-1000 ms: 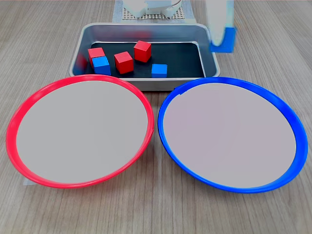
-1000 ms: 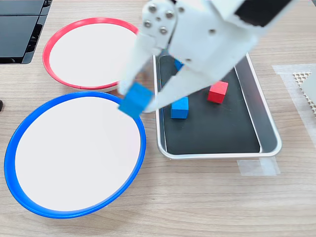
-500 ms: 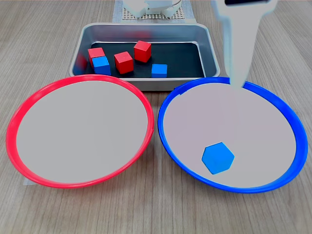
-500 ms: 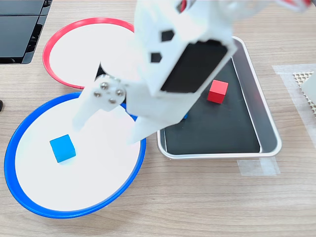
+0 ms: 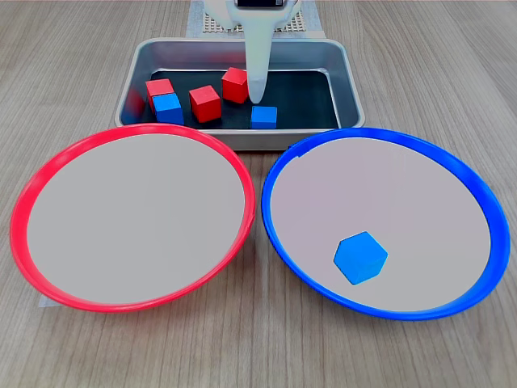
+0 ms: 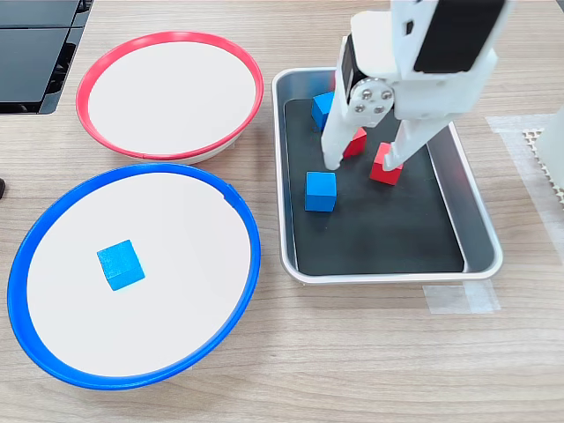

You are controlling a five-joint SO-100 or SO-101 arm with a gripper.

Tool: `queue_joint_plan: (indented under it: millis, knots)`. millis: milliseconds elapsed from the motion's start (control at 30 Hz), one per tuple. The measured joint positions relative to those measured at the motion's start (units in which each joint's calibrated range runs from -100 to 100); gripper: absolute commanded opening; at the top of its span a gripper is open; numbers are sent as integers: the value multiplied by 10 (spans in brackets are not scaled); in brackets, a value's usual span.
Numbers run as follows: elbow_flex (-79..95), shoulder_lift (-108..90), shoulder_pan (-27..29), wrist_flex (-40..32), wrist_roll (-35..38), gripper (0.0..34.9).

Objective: Move six blocks from tray to matching dishes

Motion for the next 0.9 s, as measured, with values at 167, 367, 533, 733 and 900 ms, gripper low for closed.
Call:
queue_joint_plan:
  millis: [167,367,533,733,900]
  knots:
    - [-4,21,-22,-25,-9,205]
    - [-37,85,-24,-38,-15,204]
    - [-62,138,-7,-62,-14,20]
    - [-89,142,-28,-52,5,4]
    - [-213,124,-90,72,4,3]
